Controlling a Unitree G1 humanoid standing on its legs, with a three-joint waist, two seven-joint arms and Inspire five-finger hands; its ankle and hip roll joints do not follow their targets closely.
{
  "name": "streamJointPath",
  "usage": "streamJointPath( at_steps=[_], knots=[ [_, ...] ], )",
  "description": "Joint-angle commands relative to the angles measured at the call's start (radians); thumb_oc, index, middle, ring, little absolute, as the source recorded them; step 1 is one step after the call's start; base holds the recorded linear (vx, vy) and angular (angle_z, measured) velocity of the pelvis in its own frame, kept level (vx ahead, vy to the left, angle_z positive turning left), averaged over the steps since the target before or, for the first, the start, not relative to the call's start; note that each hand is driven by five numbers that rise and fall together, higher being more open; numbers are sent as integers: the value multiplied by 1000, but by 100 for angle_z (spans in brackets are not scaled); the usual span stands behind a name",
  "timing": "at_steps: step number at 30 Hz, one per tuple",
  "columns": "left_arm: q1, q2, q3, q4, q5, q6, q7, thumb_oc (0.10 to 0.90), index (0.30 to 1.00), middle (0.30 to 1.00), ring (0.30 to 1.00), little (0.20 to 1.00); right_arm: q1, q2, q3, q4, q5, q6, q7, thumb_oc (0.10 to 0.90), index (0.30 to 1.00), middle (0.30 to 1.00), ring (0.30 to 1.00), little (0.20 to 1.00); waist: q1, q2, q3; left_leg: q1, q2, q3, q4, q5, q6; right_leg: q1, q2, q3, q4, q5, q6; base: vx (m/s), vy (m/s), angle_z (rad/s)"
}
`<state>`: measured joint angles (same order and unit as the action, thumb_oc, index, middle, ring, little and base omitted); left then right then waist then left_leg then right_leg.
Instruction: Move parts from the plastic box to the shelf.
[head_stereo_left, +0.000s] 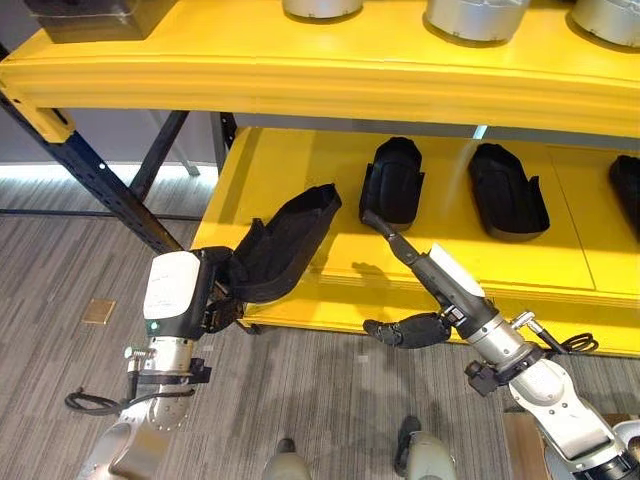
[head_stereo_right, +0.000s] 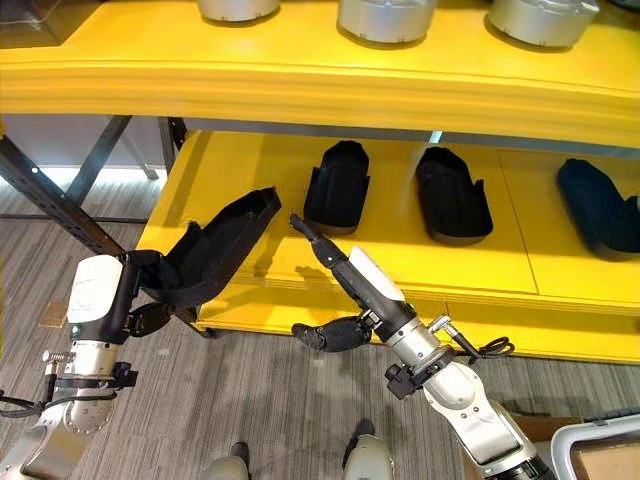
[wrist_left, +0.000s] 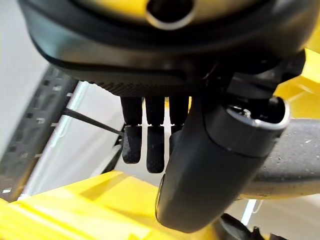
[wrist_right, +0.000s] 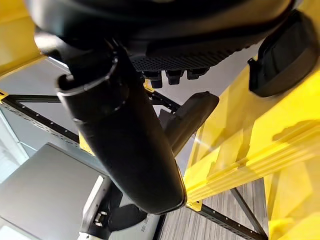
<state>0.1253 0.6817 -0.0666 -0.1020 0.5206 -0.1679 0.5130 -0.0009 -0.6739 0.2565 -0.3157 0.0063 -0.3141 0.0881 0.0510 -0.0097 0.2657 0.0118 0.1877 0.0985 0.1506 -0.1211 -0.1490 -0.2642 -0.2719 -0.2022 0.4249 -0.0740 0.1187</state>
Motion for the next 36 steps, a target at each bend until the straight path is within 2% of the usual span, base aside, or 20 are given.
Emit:
streamJointPath(
  at_steps=[1,6,9,11,14,18,24,26,27,28,30,31,32,33,34,35,36],
  knots=[
    [-121,7,58,-122,-37,-20,122,400,300,300,300,300,-56,-1,-37,-124,2,-113,-77,900,1000,1000,1000,1000,-26,-3,-67,54,70,65,23,-39,43,-20,-38,40,-54,20,90,68,-25,0],
    [-116,-3,73,-133,-26,19,135,400,300,300,300,300,-32,-4,-68,-133,37,-122,-102,900,1000,1000,1000,1000,-42,2,-69,77,73,69,15,-44,45,-50,-43,55,-6,11,91,85,-64,2],
    [-110,-5,101,-132,-20,53,183,400,300,300,300,300,-12,6,-113,-176,107,-180,-160,900,1000,1000,1000,1000,-54,6,-74,89,77,71,19,-52,43,-63,-36,58,25,-6,84,103,-122,-1],
    [-121,1,129,-109,-20,90,221,400,300,300,300,300,-17,18,-154,-200,66,-243,-227,900,1000,1000,1000,1000,-65,13,-83,103,81,82,23,-60,44,-70,-27,62,50,-24,73,119,-98,-6],
    [-151,20,161,-64,-43,134,236,400,300,300,300,300,-54,22,-194,-215,28,-289,-306,900,1000,1000,1000,1000,-76,26,-96,109,94,107,34,-62,41,-70,-15,59,63,-42,55,126,-80,-10],
    [-194,49,197,-1,-115,140,193,400,300,300,300,300,-113,25,-241,-224,30,-311,-361,900,1000,1000,1000,1000,-88,49,-107,85,133,135,74,-18,28,-81,5,57,91,-73,28,105,-85,-19],
    [-229,55,219,13,-102,198,177,400,300,300,300,300,-158,25,-276,-243,51,-293,-386,900,1000,1000,1000,1000,-106,66,-121,71,148,185,127,-3,26,-110,4,33,137,-111,-4,64,-81,-6],
    [-252,63,220,30,-110,207,175,400,300,300,300,300,-146,22,-299,-252,60,-281,-387,900,1000,1000,1000,1000,-126,68,-138,77,156,276,185,-17,22,-95,-25,-10,128,-137,-9,34,-130,27],
    [-273,74,208,48,-121,209,176,400,300,300,300,300,-137,20,-306,-264,43,-270,-402,900,1000,1000,1000,1000,-136,64,-132,42,190,314,258,37,11,-81,-29,-36,116,-141,-28,43,-162,50],
    [-289,79,201,60,-122,216,174,400,300,300,300,300,-134,19,-306,-266,40,-264,-410,900,1000,1000,1000,1000,-141,65,-132,27,202,323,302,43,1,-67,-27,-44,112,-159,-30,22,-198,65],
    [-324,95,177,93,-137,235,186,400,300,300,300,300,-132,15,-300,-258,51,-263,-418,900,1000,1000,1000,1000,-149,72,-114,-18,196,333,344,51,20,-58,-11,-64,118,-163,-54,43,-39,104],
    [-348,90,149,123,-152,259,220,400,300,300,300,300,-155,12,-264,-233,28,-280,-421,900,1000,1000,1000,1000,-125,103,-86,-84,116,219,227,119,18,-47,47,-31,126,-162,-48,34,180,75],
    [-347,87,149,124,-153,262,222,400,300,300,300,300,-159,12,-260,-230,26,-282,-417,900,1000,1000,1000,1000,-120,108,-85,-90,111,209,196,138,17,-45,54,-27,118,-156,-48,136,376,10],
    [-337,75,147,119,-159,280,229,400,300,300,300,300,-167,12,-248,-221,22,-288,-397,900,1000,1000,1000,1000,-111,117,-82,-101,108,182,115,196,2,-23,63,-14,103,-166,-43,155,392,-14],
    [-324,63,148,113,-166,300,237,400,300,300,300,300,-174,11,-236,-216,24,-289,-372,900,1000,1000,1000,1000,-104,124,-81,-120,123,164,45,253,-11,0,65,-4,84,-175,-40,262,623,-44],
    [-295,46,161,109,-182,319,243,400,300,300,300,300,-172,10,-223,-217,36,-292,-327,900,1000,1000,1000,1000,-105,133,-73,-147,171,149,-36,357,-24,32,50,9,71,-187,-40,208,476,-47],
    [-291,45,163,109,-184,320,244,400,300,300,300,300,-171,9,-221,-217,38,-292,-321,900,1000,1000,1000,1000,-107,133,-72,-144,174,149,-49,370,-26,35,48,10,72,-189,-40,207,451,-61]
  ],
)
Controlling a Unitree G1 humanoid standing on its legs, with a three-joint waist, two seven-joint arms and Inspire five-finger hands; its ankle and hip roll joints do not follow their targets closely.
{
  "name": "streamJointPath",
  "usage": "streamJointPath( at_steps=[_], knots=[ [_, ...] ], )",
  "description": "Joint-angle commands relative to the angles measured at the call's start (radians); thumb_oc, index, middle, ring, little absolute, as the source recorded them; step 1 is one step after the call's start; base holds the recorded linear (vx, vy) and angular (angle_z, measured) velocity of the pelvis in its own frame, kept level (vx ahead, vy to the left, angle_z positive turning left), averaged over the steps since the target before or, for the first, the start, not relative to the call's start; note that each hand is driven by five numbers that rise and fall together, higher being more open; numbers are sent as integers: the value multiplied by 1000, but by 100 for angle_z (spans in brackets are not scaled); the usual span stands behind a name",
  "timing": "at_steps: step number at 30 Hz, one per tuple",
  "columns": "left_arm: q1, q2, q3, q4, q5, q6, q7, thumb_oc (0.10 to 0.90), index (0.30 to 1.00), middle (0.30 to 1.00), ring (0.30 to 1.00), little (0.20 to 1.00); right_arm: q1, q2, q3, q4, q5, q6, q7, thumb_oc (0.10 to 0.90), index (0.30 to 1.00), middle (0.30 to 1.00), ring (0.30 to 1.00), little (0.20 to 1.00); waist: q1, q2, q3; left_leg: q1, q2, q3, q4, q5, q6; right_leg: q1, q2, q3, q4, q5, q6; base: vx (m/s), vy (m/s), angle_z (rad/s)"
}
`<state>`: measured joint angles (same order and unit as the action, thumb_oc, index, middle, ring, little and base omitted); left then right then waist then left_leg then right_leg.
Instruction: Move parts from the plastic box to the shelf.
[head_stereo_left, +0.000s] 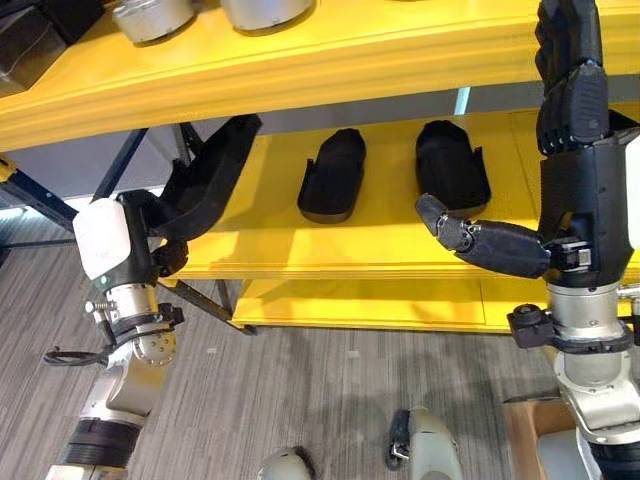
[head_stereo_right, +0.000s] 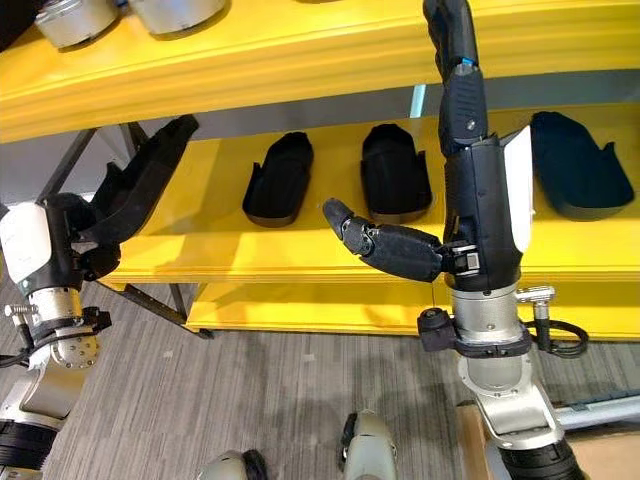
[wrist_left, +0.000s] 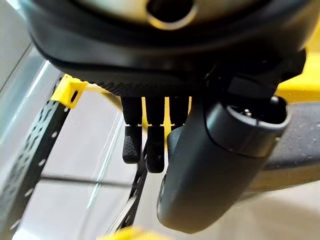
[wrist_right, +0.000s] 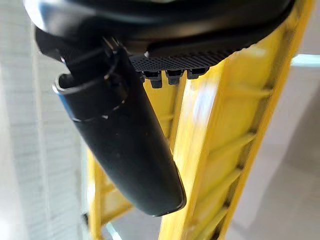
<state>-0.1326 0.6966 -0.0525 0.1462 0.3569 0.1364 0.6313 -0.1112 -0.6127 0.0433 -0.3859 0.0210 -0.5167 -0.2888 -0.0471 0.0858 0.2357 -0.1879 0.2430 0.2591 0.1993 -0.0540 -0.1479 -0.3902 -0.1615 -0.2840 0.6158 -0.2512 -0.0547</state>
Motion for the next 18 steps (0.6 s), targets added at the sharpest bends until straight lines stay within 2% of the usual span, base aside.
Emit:
streamJointPath(
  at_steps=[1,2,3,8,13,15,18],
  knots=[
    [-17,25,160,-131,-31,17,129,400,300,300,300,300,-54,-55,-3,-149,29,-89,76,900,1000,1000,1000,1000,-14,41,-35,46,144,-18,-134,342,-34,164,-71,100,-105,-22,135,211,381,-67],
    [5,13,177,-99,-47,7,133,400,300,300,300,300,-37,-60,0,-150,50,-90,106,900,1000,1000,1000,1000,-22,43,-25,43,164,-31,-166,351,-37,150,-87,119,-42,-45,142,250,459,-88],
    [11,15,183,-80,-55,1,136,400,300,300,300,300,-32,-66,-3,-145,70,-91,118,900,1000,1000,1000,1000,-27,47,-24,50,167,-27,-171,334,-35,140,-89,116,-8,-54,145,186,332,-80],
    [34,19,199,-74,-63,-2,102,400,300,300,300,300,12,-57,-18,-138,102,-83,128,900,1000,1000,1000,1000,-24,43,-25,80,153,-22,-138,293,-37,82,-98,126,134,-109,156,84,204,-67],
    [47,-31,161,-45,-59,-28,124,400,300,300,300,300,87,-70,-44,-154,115,-88,150,900,1000,1000,1000,1000,-41,34,-12,70,77,-33,-73,163,-6,36,-113,172,190,-118,161,7,244,-17],
    [36,-46,126,-28,-82,-17,181,400,300,300,300,300,92,-94,-56,-162,110,-94,150,900,1000,1000,1000,1000,-52,38,2,67,42,-40,-72,132,0,7,-119,197,197,-115,169,-78,268,11],
    [21,-61,100,-2,-113,-11,255,400,300,300,300,300,97,-124,-70,-162,95,-96,122,900,1000,1000,1000,1000,-64,38,22,54,18,-38,-68,118,5,-32,-129,224,207,-108,178,-116,193,-4]
  ],
)
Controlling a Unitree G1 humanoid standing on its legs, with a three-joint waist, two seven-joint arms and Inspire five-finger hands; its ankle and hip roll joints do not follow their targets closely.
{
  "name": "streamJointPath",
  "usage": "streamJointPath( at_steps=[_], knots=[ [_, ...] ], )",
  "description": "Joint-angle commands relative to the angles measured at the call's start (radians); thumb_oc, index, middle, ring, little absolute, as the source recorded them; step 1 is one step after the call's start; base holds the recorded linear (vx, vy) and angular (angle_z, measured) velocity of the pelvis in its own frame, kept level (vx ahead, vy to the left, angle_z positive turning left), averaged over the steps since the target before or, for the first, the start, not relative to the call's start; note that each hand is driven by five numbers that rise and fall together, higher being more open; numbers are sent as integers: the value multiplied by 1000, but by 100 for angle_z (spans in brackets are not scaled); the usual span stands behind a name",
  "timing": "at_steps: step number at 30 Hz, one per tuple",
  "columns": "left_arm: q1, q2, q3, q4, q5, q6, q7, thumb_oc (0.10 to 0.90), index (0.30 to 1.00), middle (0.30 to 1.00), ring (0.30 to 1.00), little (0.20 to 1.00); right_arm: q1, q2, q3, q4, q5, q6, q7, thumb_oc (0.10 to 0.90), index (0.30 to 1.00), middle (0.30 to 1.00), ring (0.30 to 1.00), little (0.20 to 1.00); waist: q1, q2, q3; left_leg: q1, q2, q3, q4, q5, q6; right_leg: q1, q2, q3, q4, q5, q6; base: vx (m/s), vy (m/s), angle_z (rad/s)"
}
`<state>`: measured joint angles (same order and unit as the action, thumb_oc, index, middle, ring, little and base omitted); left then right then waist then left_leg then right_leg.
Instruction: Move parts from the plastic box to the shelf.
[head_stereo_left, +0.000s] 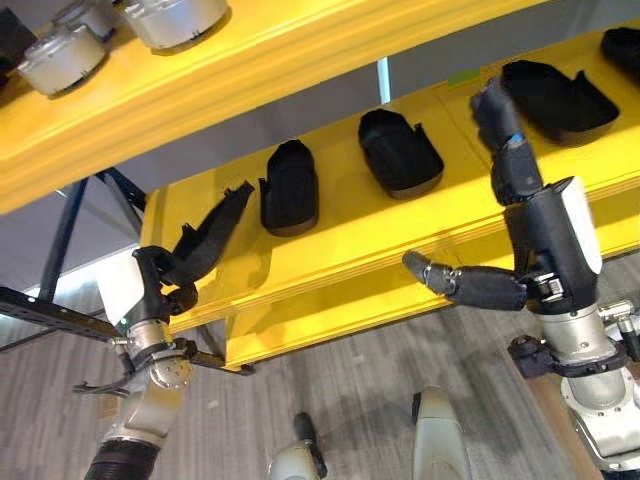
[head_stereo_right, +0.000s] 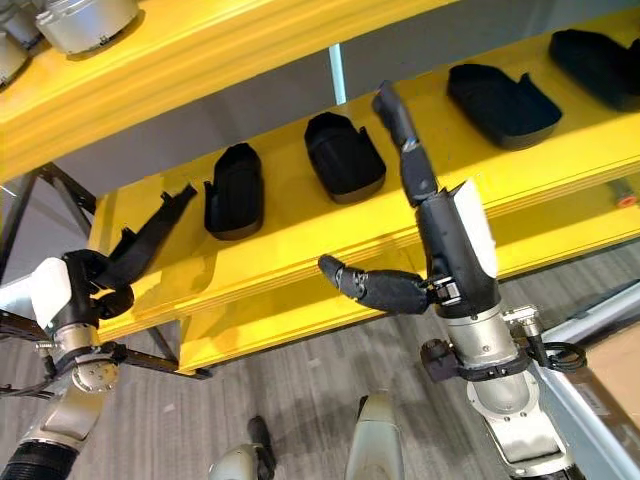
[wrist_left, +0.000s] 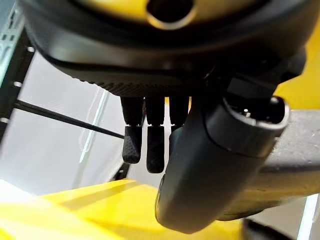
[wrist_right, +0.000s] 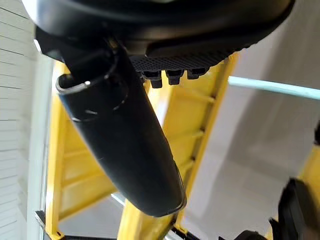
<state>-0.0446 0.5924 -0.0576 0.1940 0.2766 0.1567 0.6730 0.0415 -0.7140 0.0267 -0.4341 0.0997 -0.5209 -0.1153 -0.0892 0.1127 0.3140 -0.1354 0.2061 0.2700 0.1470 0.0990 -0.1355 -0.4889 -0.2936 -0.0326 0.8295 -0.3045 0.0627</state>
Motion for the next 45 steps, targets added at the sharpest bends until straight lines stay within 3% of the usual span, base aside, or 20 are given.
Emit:
streamJointPath(
  at_steps=[1,5,14,18,23,31,45],
  knots=[
    [-72,40,101,-43,-49,-26,243,400,300,300,300,300,-59,-31,-63,-114,16,-86,-62,900,1000,1000,1000,1000,-25,10,-45,-6,48,-49,-18,-38,-6,50,2,-21,-7,-52,64,-208,127,1],
    [-109,35,101,10,-108,-36,337,400,300,300,300,300,-88,-54,-76,-104,8,-83,-81,900,1000,1000,1000,1000,-35,0,-2,-45,49,-48,-24,-35,-12,-9,9,1,-6,-39,70,-190,53,-2],
    [-106,39,129,26,-130,-36,368,400,300,300,300,300,-59,-28,-67,-96,-37,-82,-129,900,1000,1000,1000,1000,-27,-29,44,-119,81,-51,10,-22,-16,-61,31,-7,29,-52,66,-75,-48,-4],
    [-134,74,121,40,-154,-31,352,400,300,300,300,300,-84,-26,-55,-93,-62,-86,-146,900,1000,1000,1000,1000,-29,-37,68,-139,97,-48,19,-14,-17,-75,42,-12,33,-52,65,-49,-15,-8],
    [-201,130,116,78,-189,31,343,400,300,300,300,300,-105,-27,-68,-97,-80,-87,-158,900,1000,1000,1000,1000,-35,-51,100,-178,103,-56,35,-18,-18,-102,57,-13,26,-43,69,-87,-35,-6],
    [-239,181,142,200,-252,23,333,400,300,300,300,300,-112,-27,-95,-93,-58,-115,-133,900,1000,1000,1000,1000,-38,-60,129,-213,106,-62,40,-13,-18,-119,75,-20,2,-26,63,-61,1,2],
    [-272,274,137,359,-198,58,231,400,300,300,300,300,-102,-75,-128,-74,-19,-118,-106,900,1000,1000,1000,1000,-22,-65,137,-226,67,-103,48,-28,-3,-98,58,-48,-61,1,61,-30,22,5]
  ],
)
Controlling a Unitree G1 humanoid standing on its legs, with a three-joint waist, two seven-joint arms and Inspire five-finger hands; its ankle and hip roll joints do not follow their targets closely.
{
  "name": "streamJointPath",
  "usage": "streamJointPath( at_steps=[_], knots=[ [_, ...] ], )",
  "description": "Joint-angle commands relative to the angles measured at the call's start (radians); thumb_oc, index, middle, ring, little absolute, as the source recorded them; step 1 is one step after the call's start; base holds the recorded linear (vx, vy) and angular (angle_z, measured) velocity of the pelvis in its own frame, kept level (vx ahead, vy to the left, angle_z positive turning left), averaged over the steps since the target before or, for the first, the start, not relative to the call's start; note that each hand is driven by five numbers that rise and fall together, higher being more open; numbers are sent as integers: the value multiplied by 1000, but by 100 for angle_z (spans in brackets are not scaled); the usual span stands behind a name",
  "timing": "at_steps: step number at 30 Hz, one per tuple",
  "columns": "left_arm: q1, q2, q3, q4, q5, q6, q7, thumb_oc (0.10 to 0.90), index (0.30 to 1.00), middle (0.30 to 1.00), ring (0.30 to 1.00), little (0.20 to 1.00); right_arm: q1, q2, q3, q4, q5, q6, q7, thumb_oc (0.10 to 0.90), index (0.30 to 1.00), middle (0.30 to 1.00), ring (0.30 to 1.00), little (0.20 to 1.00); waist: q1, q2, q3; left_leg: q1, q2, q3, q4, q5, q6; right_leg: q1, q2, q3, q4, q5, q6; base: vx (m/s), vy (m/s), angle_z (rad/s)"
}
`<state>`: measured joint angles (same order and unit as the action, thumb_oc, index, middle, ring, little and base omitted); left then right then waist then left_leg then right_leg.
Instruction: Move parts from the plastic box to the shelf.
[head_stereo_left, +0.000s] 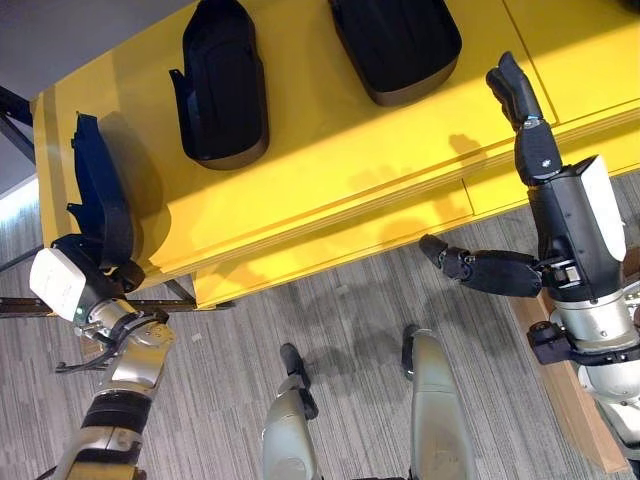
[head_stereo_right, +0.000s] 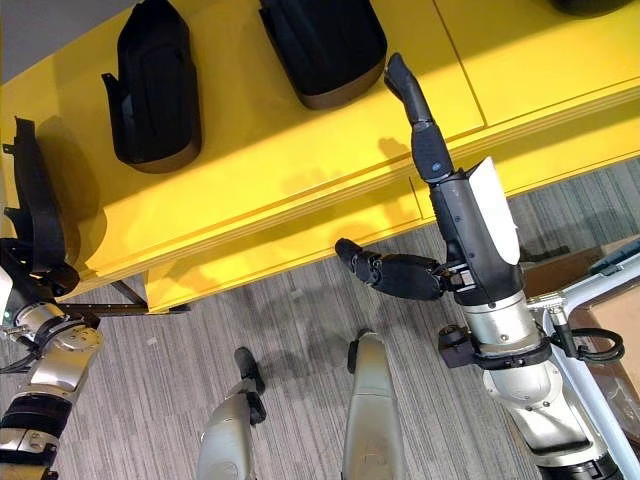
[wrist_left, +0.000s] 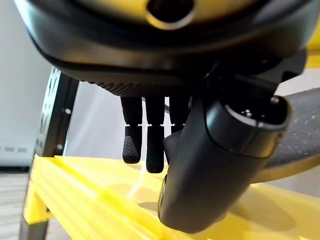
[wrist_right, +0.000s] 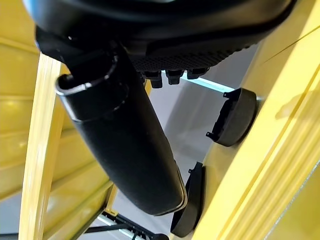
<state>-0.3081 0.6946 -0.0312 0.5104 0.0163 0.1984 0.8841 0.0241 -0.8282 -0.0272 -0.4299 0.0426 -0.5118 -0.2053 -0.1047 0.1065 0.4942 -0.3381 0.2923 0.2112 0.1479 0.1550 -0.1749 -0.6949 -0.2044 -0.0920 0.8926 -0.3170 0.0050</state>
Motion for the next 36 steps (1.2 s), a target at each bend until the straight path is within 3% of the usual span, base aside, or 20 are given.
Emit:
streamJointPath(
  at_steps=[1,9,23,36],
  knots=[
    [-9,179,109,52,67,14,13,400,300,300,300,300,-80,37,-75,-79,36,-129,-19,900,1000,1000,1000,1000,-5,-58,-43,-26,-22,-50,48,-84,38,108,-31,10,-125,15,119,-31,4,8],
    [-46,214,69,94,131,30,-47,400,300,300,300,300,-110,28,-38,-66,-6,-114,-53,900,1000,1000,1000,1000,6,-48,-38,-31,-37,-71,48,-85,40,124,-47,-3,-153,30,125,-10,22,9],
    [-168,315,-64,199,248,124,-170,400,300,300,300,300,-199,-67,-26,-48,50,-42,13,900,1000,1000,1000,1000,-28,-8,-15,-41,-65,-31,88,-107,42,123,-78,26,-179,58,134,32,125,-2],
    [-323,383,-186,206,266,220,-255,400,300,300,300,300,-222,-74,-23,-56,33,-9,21,900,1000,1000,1000,1000,-37,12,20,-89,-103,-14,161,-141,57,147,-113,42,-265,117,155,48,117,-7]
  ],
)
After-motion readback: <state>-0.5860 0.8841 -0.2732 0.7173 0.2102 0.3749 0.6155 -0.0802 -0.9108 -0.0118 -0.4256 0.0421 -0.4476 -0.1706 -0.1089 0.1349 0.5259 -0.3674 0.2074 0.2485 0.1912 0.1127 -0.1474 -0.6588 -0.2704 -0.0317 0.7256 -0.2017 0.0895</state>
